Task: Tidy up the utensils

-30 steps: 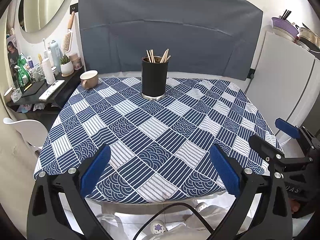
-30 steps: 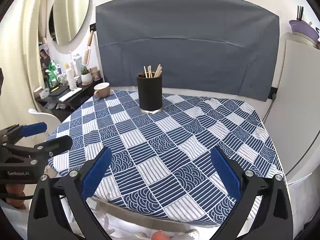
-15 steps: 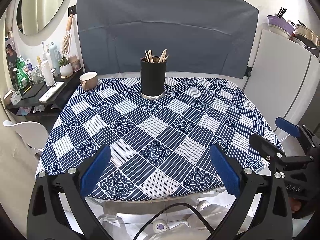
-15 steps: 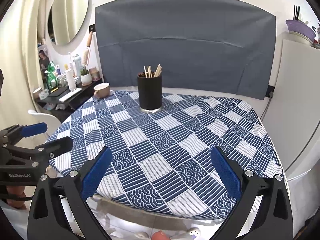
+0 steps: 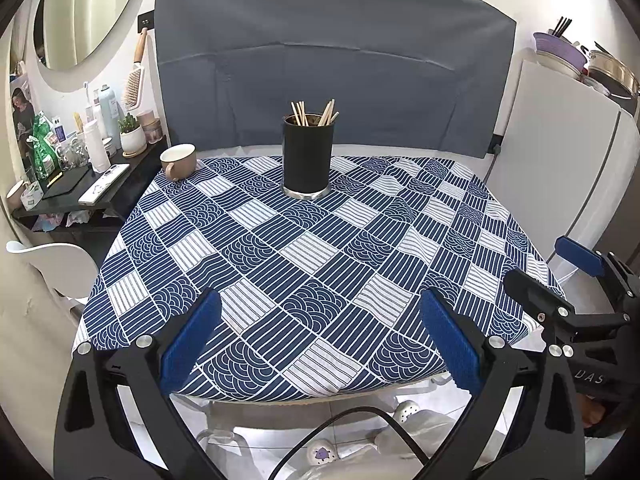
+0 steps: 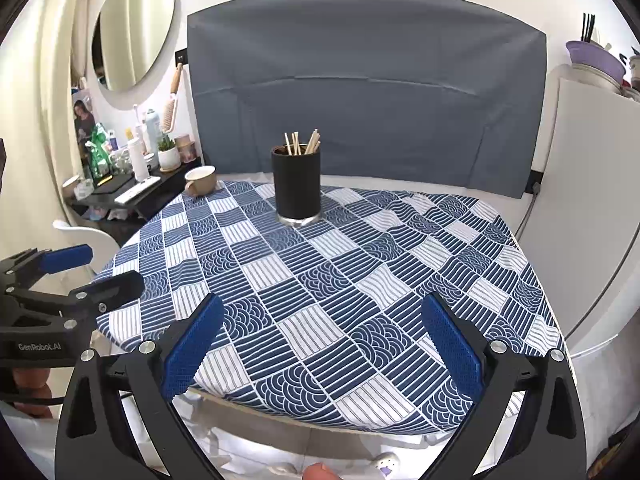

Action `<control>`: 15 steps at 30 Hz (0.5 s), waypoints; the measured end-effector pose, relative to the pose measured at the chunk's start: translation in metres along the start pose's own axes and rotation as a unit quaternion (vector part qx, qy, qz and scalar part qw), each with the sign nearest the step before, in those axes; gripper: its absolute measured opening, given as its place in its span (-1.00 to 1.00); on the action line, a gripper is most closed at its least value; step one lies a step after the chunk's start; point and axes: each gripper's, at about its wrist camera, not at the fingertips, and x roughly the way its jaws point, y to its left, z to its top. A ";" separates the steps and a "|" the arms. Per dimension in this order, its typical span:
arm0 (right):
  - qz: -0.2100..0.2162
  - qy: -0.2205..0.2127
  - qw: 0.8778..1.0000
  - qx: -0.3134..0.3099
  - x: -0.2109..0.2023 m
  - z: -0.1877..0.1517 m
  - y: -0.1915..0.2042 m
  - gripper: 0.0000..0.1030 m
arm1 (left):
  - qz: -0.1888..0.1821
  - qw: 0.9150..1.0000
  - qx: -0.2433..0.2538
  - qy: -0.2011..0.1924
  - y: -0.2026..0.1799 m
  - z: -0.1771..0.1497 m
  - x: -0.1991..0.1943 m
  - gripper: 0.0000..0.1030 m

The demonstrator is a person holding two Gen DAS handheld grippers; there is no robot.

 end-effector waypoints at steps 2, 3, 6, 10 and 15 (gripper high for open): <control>0.000 0.000 1.000 0.000 0.000 0.000 0.000 0.85 | 0.001 1.000 -0.003 0.001 0.001 0.000 0.000 0.89; 0.000 0.000 1.000 0.001 0.000 0.000 0.000 0.85 | 0.001 1.000 -0.004 0.001 0.002 0.000 0.000 0.89; 0.001 0.002 1.000 0.001 0.000 0.001 0.000 0.85 | 0.002 1.000 -0.004 0.002 0.004 0.000 0.001 0.89; 0.001 0.002 1.000 0.003 0.001 0.001 -0.001 0.85 | 0.004 1.000 -0.004 0.001 0.006 0.000 0.001 0.89; 0.001 0.006 1.000 0.008 0.005 0.002 0.000 0.85 | 0.005 1.000 -0.009 0.004 0.009 0.000 0.002 0.89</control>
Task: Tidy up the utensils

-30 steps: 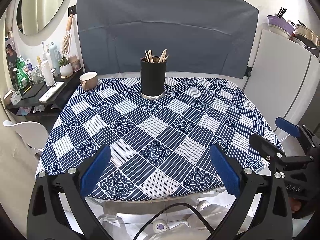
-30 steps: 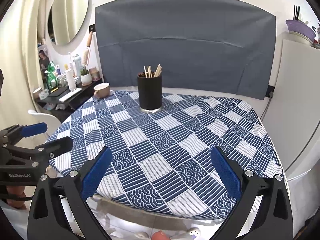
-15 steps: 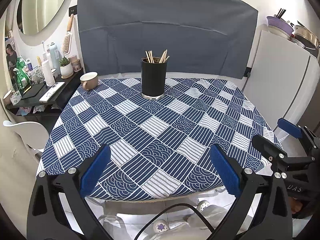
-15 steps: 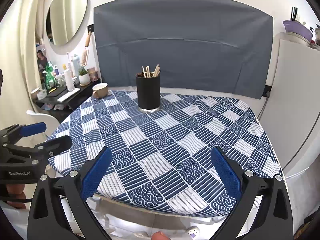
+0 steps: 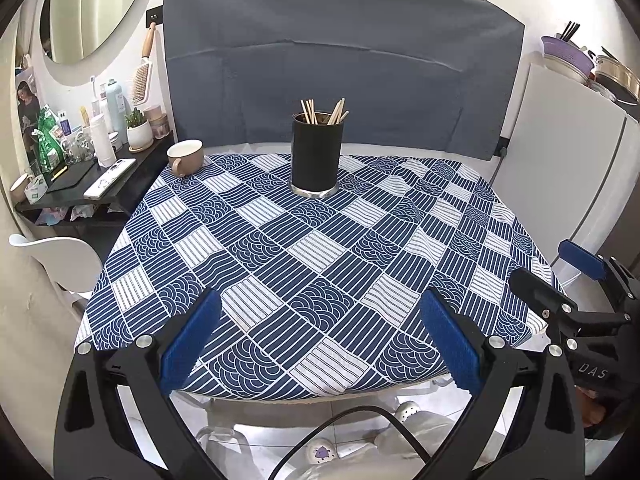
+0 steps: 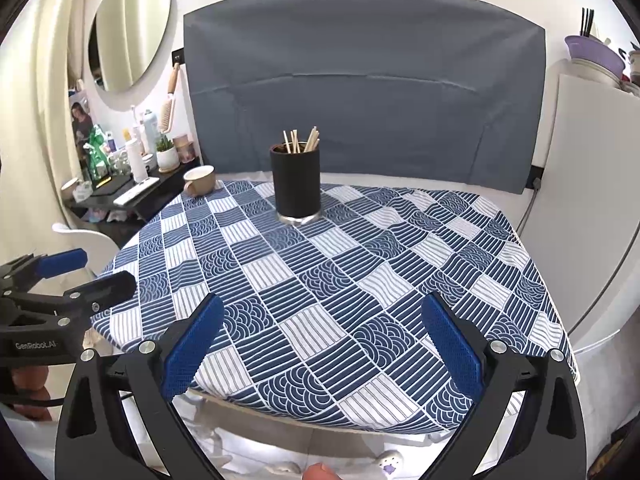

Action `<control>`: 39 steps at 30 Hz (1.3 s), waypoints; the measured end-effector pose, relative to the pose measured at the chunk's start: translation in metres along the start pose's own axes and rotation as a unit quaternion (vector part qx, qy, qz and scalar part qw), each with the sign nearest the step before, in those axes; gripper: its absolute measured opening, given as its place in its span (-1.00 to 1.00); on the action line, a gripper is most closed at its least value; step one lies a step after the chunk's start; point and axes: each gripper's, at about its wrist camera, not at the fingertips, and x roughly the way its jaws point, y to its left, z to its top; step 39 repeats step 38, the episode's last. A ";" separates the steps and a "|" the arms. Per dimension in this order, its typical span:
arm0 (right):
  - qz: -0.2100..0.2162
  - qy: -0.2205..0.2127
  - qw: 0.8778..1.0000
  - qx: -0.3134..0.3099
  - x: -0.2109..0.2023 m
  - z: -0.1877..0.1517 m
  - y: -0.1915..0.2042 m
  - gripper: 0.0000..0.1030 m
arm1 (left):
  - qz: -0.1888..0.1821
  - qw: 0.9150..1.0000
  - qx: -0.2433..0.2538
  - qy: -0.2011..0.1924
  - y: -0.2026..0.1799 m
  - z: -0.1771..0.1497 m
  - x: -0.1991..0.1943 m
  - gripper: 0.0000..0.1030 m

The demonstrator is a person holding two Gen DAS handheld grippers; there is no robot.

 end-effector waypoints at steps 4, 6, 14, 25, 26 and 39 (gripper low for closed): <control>0.002 0.002 1.000 0.001 0.002 0.001 0.000 0.85 | 0.001 1.000 -0.003 0.003 0.002 0.000 0.001 0.89; 0.003 0.003 1.000 0.000 0.003 0.001 0.001 0.85 | 0.003 1.000 -0.002 0.002 0.002 -0.001 0.000 0.89; 0.004 0.006 1.000 -0.007 0.005 0.000 0.004 0.85 | 0.002 1.000 -0.007 0.007 0.003 -0.001 0.003 0.89; 0.008 0.009 1.000 -0.009 0.011 0.000 0.002 0.84 | 0.007 1.000 -0.020 0.003 0.007 0.004 0.006 0.89; 0.009 0.009 1.000 -0.010 0.012 0.001 0.002 0.85 | 0.007 1.000 -0.021 0.004 0.007 0.004 0.007 0.89; 0.019 0.013 1.000 -0.014 0.027 0.013 0.000 0.84 | 0.013 0.999 -0.039 0.010 0.017 0.016 0.019 0.89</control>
